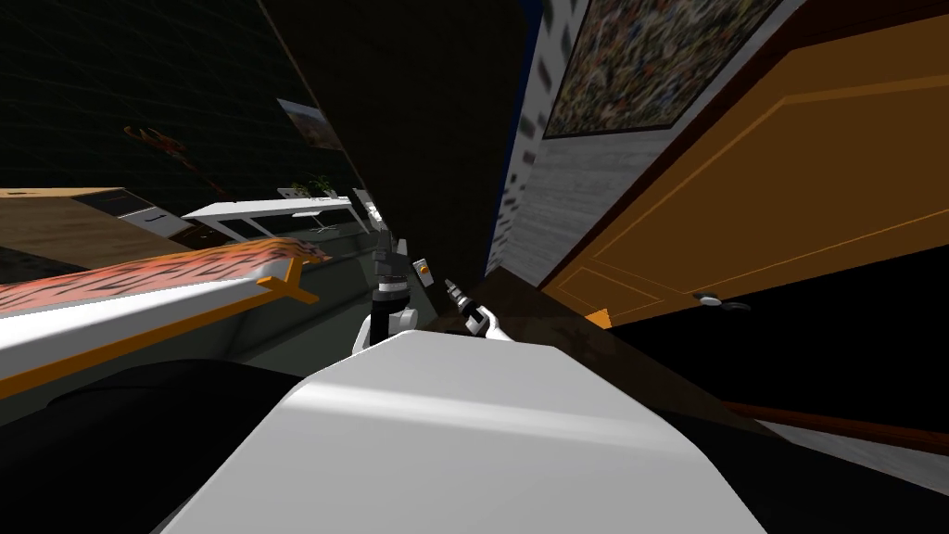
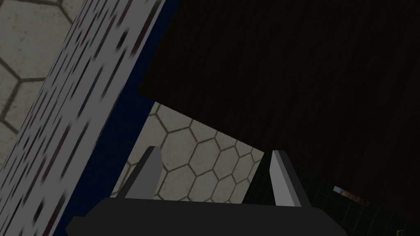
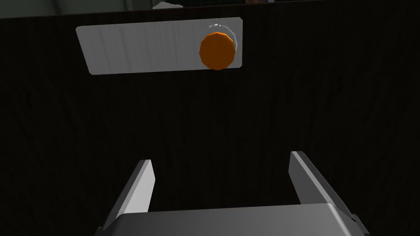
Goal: Pull the door open
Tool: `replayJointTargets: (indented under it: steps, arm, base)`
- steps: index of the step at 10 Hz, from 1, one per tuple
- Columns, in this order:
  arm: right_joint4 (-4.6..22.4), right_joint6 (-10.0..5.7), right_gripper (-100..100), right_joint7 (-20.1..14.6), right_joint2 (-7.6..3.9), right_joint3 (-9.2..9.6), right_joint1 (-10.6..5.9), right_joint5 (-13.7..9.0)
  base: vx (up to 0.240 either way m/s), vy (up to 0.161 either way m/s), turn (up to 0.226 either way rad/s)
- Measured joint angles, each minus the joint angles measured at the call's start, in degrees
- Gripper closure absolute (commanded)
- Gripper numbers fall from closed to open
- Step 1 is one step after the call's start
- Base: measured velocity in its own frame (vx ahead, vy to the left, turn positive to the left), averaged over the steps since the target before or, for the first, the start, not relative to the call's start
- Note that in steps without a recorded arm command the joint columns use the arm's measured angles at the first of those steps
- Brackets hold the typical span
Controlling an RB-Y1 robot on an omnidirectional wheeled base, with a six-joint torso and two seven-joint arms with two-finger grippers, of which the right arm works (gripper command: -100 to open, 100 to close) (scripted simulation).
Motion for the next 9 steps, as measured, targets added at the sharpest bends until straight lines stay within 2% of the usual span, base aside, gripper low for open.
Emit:
replayJointTargets:
  steps: [2, 3, 5, 7, 8, 9]
  arm:
    - [0.1, -0.11, -100, 0.1, 1.01, 0.02, -0.06, 0.0]
    - [0.2, -0.12, -100, 0.1, 1.1, 0.02, -0.08, 0.0]
    - [0.9, -0.38, -100, 0.0, 0.11, -0.65, -0.5, -0.1]
    - [0.6, 0.34, -100, 0.2, -1.21, -1.5, -0.47, -0.1]
    - [1.8, -0.29, -100, 0.3, -1.49, -1.91, -0.76, -0.1]
    - [4.2, -1.18, -100, 0.4, -1.39, -2.91, -1.95, -0.2]
  base:
    - [0.048, 0.141, 0.017]
    - [-0.019, -0.053, -0.082]
    - [-0.06, -0.146, -0.061]
    - [-0.038, -0.142, -0.059]
    - [-0.018, -0.097, -0.084]
    - [-0.009, -0.079, -0.097]
